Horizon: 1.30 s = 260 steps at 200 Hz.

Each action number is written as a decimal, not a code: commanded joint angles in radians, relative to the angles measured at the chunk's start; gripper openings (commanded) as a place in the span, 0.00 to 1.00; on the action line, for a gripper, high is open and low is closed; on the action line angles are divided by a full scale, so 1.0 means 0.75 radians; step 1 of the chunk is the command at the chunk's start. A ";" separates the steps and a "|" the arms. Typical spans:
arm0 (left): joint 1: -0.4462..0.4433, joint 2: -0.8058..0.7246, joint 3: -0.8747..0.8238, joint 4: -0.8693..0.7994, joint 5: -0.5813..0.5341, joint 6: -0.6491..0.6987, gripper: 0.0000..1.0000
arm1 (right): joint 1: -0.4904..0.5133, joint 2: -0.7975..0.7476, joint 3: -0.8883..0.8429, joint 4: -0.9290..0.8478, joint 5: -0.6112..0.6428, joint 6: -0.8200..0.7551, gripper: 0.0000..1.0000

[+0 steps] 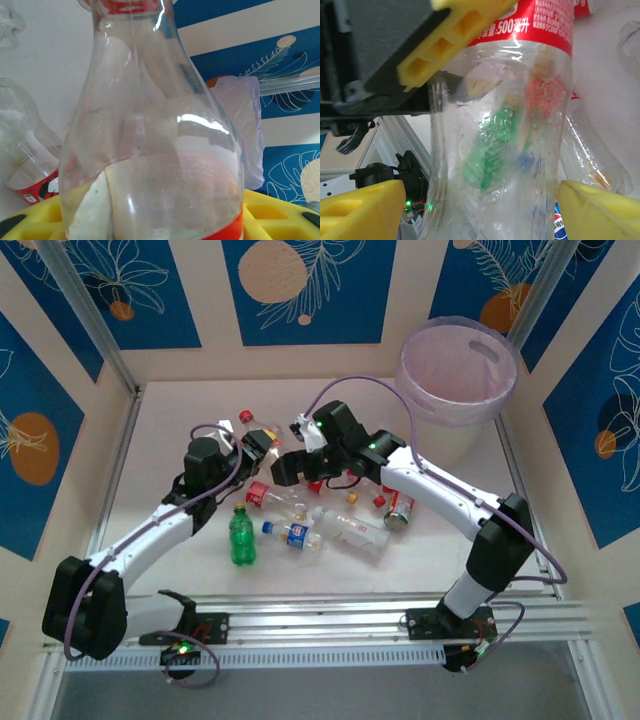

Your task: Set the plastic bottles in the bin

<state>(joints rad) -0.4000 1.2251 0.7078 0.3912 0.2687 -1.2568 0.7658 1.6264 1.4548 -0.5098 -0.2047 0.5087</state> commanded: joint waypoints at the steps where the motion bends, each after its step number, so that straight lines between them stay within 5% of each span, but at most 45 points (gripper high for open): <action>1: -0.024 0.016 0.026 0.119 -0.009 -0.031 0.51 | -0.015 0.041 0.015 0.013 -0.074 0.039 0.78; 50: -0.029 0.039 0.032 0.145 -0.011 -0.038 0.56 | -0.037 0.068 0.022 -0.008 -0.105 0.054 0.59; 78: -0.017 -0.003 -0.008 0.150 -0.060 -0.002 0.73 | -0.062 0.028 -0.009 -0.014 -0.082 0.059 0.50; 111: 0.058 -0.068 -0.016 0.111 -0.036 0.030 0.93 | -0.081 -0.003 0.022 -0.072 -0.035 0.007 0.49; 151: 0.229 -0.293 -0.092 -0.161 -0.031 0.111 0.95 | -0.178 -0.074 0.223 -0.332 0.167 -0.217 0.48; 205: 0.285 -0.520 -0.106 -0.576 -0.154 0.312 0.94 | -0.538 -0.197 0.543 -0.554 0.472 -0.449 0.47; 260: 0.292 -0.486 -0.120 -0.534 -0.115 0.297 0.92 | -1.023 -0.143 0.649 -0.368 0.276 -0.494 0.47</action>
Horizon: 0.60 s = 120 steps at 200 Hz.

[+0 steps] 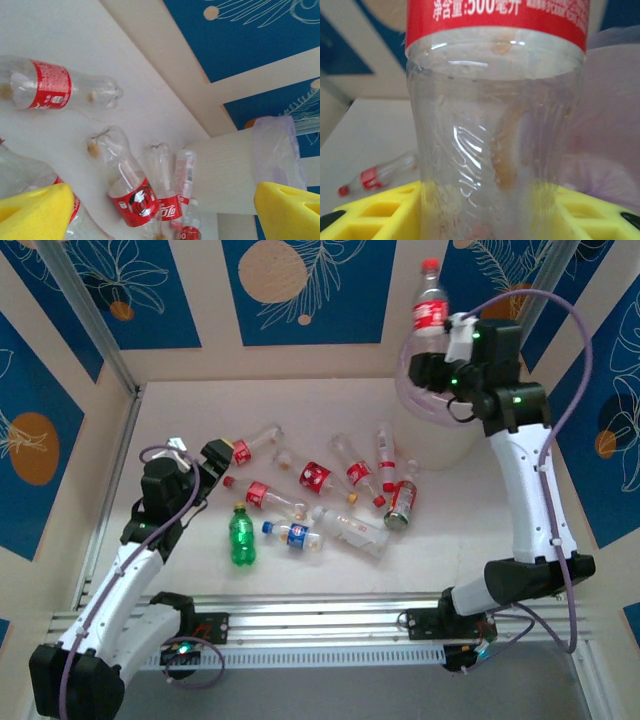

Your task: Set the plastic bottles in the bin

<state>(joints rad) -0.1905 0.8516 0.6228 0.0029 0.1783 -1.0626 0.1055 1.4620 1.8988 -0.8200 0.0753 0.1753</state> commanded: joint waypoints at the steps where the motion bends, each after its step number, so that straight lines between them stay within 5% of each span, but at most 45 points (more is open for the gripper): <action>1: 0.012 0.013 -0.008 -0.015 0.007 0.038 0.92 | -0.148 0.081 0.059 0.046 -0.101 -0.051 0.47; 43: 0.012 0.018 -0.024 -0.007 -0.005 0.027 0.92 | -0.329 0.263 0.102 0.104 -0.207 -0.018 0.46; 120: 0.014 0.027 -0.025 -0.034 -0.027 0.034 0.91 | -0.325 0.385 0.020 0.225 -0.190 -0.084 0.45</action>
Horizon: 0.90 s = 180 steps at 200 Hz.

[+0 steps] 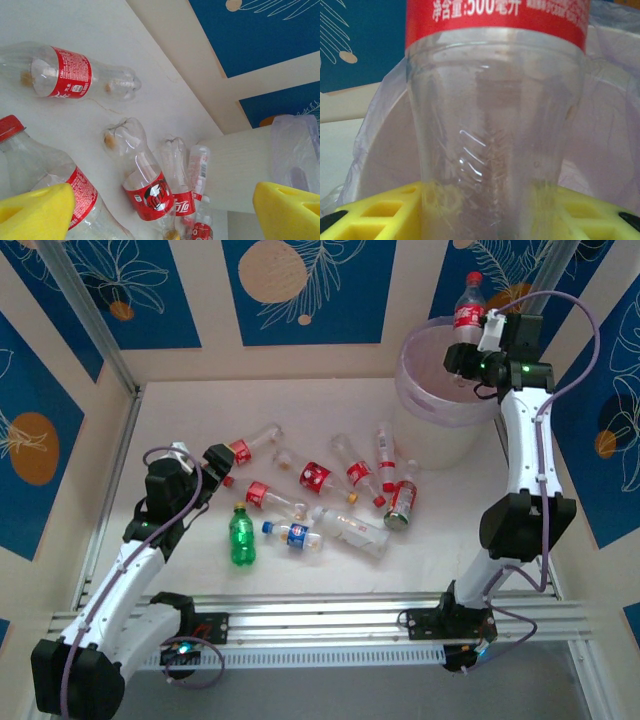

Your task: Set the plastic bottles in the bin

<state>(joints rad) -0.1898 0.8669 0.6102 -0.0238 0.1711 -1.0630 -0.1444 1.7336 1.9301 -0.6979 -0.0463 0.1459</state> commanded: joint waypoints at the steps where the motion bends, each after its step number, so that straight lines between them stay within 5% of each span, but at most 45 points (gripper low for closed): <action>1: 0.012 0.008 -0.009 0.001 -0.018 0.033 0.91 | 0.008 0.022 -0.024 0.063 -0.027 -0.046 0.45; 85: 0.012 0.056 -0.058 0.034 -0.038 -0.010 0.89 | 0.031 0.101 -0.142 0.148 -0.018 -0.122 0.51; 135: 0.015 0.069 -0.081 0.047 -0.043 -0.021 0.88 | 0.035 0.114 -0.185 0.186 -0.026 -0.125 0.69; 180: 0.024 0.065 -0.101 0.007 -0.081 -0.043 0.87 | 0.036 0.128 -0.143 0.153 -0.018 -0.135 0.74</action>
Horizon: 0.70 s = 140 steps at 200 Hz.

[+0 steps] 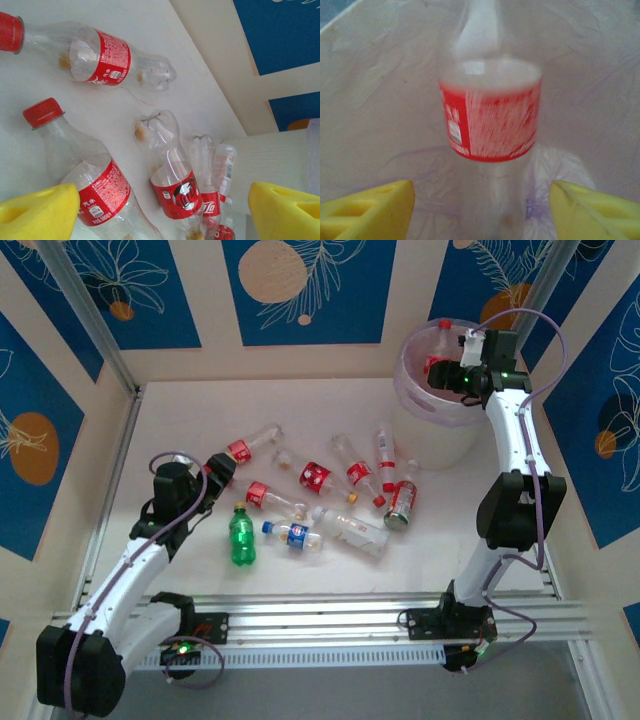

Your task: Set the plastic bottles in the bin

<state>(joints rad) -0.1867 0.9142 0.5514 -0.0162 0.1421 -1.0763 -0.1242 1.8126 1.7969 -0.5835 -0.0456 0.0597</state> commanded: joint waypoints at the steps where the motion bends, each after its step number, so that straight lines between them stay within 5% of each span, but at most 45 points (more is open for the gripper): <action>1: 0.020 0.000 -0.022 -0.003 -0.042 -0.024 0.87 | 0.009 0.022 0.036 -0.001 -0.018 -0.020 0.74; 75: 0.028 0.005 -0.033 -0.025 -0.046 0.011 0.87 | 0.002 0.017 0.140 -0.079 -0.007 -0.017 0.82; 140: 0.029 0.031 0.019 -0.241 -0.156 0.222 0.90 | 0.012 -0.130 0.249 -0.224 0.021 0.042 0.91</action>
<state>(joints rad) -0.1768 0.9241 0.5350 -0.1005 0.0834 -1.0065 -0.1234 1.8023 1.9438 -0.6865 -0.0353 0.0605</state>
